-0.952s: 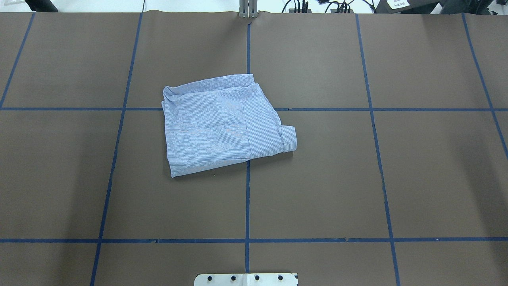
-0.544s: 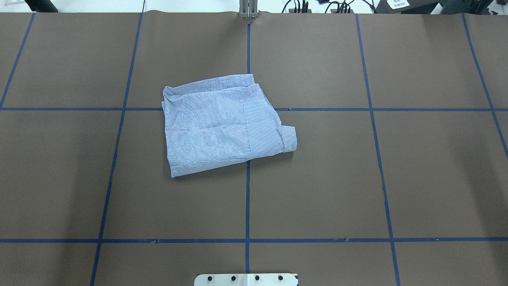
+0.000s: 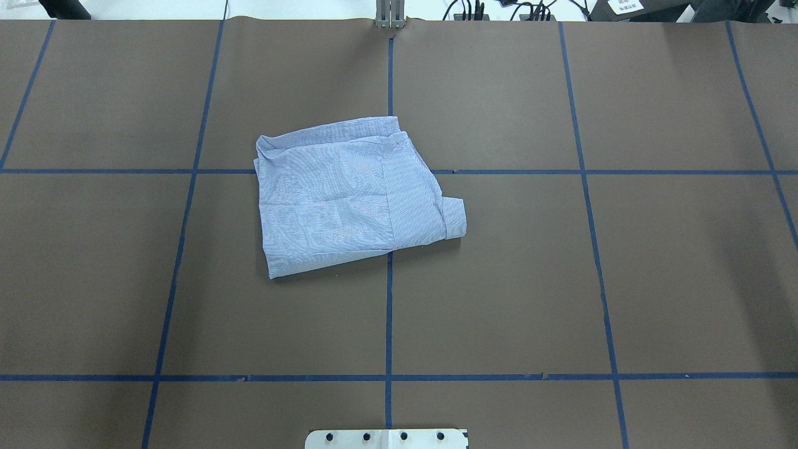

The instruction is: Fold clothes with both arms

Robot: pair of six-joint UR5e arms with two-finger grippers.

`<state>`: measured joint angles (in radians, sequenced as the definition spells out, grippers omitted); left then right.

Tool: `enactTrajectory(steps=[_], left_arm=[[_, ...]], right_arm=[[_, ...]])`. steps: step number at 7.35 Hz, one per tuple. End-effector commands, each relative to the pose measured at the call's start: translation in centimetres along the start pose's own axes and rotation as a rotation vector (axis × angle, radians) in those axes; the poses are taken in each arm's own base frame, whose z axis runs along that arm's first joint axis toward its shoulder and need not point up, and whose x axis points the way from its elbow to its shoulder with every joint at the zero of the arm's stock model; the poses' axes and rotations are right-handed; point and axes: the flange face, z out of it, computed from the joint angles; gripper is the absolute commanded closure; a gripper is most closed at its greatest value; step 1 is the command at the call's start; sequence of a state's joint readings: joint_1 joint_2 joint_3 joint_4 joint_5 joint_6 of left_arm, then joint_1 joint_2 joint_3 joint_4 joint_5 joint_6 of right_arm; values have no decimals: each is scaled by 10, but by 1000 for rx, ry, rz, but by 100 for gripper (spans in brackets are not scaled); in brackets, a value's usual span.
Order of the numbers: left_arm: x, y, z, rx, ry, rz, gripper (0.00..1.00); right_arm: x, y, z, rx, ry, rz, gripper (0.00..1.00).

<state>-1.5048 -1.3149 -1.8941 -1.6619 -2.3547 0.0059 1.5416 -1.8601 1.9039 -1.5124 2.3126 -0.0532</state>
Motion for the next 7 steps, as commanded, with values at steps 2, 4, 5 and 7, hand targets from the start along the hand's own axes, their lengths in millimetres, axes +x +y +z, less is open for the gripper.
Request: enactTrajectory(steps=[2,4,5,7], left_arm=[[13,0,6,-92,10,-45,0],[5,5,7,-93,6,-51,0],[12,0,0,-81,8,-46,0],[12,-4,0,-72,10,-28,0]], right_arm=[[1,4,1,-2,-1,1,0],[1,6,2,-4,-1,3,0],[1,6,1,-3,-1,4,0],[-4,4,-4,7,0,-5,0]])
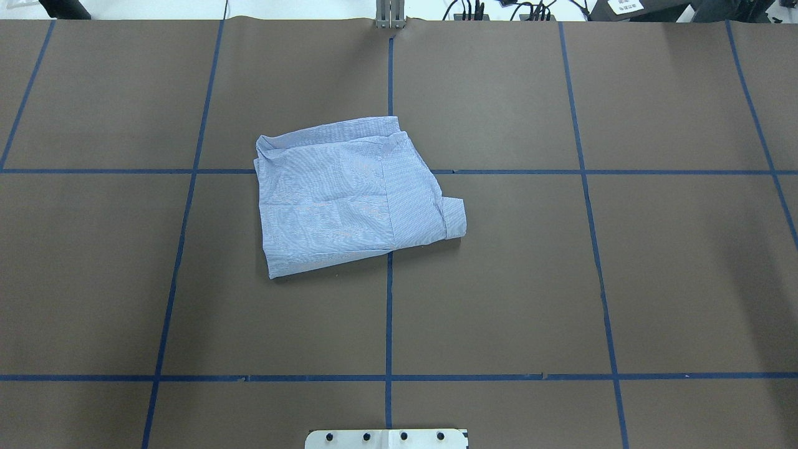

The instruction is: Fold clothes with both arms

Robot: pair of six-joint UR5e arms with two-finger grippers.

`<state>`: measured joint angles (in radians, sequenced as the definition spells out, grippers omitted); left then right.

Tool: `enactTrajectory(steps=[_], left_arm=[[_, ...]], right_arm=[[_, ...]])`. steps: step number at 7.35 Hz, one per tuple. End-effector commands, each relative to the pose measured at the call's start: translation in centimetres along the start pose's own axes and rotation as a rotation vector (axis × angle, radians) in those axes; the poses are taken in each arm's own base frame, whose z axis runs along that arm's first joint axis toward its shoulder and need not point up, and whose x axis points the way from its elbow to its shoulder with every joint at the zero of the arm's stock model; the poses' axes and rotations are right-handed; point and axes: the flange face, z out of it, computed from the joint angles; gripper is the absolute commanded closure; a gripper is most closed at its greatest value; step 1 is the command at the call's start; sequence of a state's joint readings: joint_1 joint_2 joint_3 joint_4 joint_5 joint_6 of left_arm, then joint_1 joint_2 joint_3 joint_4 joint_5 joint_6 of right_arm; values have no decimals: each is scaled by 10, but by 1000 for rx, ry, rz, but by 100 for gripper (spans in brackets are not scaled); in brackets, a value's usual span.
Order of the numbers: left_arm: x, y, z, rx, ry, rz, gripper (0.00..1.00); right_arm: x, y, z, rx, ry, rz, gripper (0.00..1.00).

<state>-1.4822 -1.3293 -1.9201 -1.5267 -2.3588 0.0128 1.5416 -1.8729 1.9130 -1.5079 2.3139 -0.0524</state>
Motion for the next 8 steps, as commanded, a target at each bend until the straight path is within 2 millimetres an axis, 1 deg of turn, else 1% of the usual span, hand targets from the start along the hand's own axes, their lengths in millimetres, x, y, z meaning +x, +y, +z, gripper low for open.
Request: enactTrajectory(steps=[1,3,4,6,8], left_arm=[[-2,-4,2,18,-10,19,0],[-3,-2,2,20,-13,17,0],[-3,-1,2,20,-15,15,0],[-2,-3,1,23,-15,20,0],[-4,0,2,20,-15,13,0]], right_arm=[[-8,-1,-9,10,1,-7,0],[-17,0,-23,-34,31,29,0],[-14,5,-20,-45,41,26,0],[-14,6,-18,-47,29,25,0],[-13,6,-18,-48,29,26,0]])
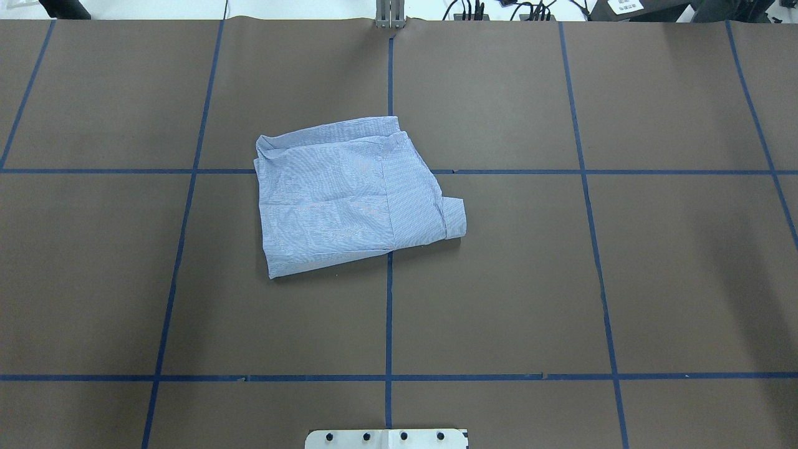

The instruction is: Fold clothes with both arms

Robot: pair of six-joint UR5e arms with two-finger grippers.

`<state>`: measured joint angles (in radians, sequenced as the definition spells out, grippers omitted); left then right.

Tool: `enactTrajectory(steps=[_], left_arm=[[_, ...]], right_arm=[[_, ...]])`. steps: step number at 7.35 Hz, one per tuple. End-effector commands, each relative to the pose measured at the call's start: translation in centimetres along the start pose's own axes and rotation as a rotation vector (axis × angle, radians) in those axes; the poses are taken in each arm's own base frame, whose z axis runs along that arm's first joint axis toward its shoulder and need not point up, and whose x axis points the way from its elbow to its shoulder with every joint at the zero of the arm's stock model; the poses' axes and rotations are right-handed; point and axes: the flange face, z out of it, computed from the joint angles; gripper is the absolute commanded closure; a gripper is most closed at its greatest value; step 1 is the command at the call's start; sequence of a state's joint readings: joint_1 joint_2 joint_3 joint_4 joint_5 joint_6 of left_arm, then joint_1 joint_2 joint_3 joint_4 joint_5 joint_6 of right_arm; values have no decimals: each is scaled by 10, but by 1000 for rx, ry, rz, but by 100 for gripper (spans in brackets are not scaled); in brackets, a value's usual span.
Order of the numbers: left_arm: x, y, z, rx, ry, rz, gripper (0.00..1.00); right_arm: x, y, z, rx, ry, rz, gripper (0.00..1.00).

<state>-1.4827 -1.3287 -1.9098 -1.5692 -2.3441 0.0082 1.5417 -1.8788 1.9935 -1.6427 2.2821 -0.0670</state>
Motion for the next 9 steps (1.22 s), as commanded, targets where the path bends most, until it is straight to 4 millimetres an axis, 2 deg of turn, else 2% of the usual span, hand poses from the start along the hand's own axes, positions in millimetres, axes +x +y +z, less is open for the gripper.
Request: enactTrajectory(steps=[1,6,9], left_arm=[[-2,5,2,-6,0,-8,0],[-8,9,7,-19,0,-20,0],[-11,10,9,-25,-20,-26,0]], right_arm=[[1,1,1,-3,-1,4,0],[-3,-2,-3,9,-6,-6,0],[-11,-2,-4,15,-88,-1,0]])
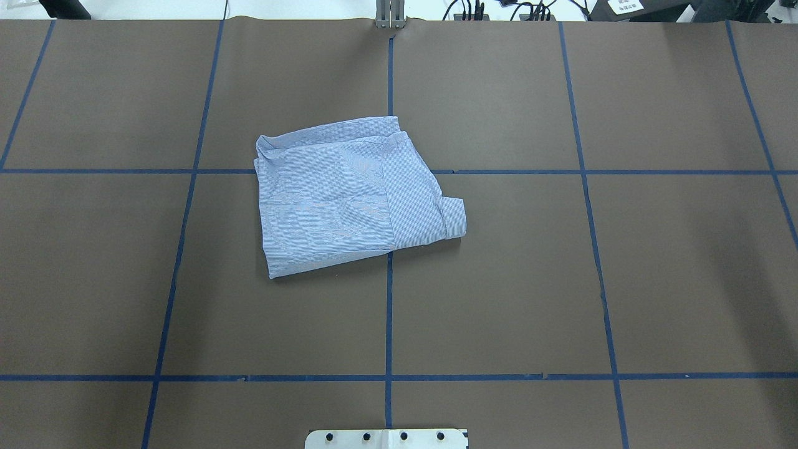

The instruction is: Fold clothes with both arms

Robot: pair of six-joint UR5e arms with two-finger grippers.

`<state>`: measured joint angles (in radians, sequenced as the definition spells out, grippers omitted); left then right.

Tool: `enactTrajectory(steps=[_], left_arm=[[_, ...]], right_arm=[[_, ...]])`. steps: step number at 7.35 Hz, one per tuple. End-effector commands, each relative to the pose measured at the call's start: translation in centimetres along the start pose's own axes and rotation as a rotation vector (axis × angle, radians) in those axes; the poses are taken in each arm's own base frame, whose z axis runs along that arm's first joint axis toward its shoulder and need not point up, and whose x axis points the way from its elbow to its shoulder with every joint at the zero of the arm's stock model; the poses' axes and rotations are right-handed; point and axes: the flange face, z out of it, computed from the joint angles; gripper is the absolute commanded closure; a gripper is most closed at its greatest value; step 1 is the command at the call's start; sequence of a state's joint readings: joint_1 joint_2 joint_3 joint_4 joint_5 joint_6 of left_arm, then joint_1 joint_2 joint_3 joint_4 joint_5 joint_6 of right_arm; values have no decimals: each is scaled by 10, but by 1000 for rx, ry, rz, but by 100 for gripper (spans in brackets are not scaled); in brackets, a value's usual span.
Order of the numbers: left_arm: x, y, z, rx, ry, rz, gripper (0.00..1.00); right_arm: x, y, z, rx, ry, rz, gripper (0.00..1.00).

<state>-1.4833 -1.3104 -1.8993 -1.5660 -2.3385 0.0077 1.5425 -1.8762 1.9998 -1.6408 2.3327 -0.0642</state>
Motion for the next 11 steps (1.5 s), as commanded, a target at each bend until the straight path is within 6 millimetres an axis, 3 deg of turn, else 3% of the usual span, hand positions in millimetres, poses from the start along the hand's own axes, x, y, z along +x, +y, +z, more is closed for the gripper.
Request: enactTrajectory(steps=[1,11], left_arm=[[-4,0,0,-2,-36,-1,0],[-12,-1,0,-2,-114,-3,0]], right_arm=[[-5,0,0,4,-51,6,0],[-1,3,4,-5,-50,11,0]])
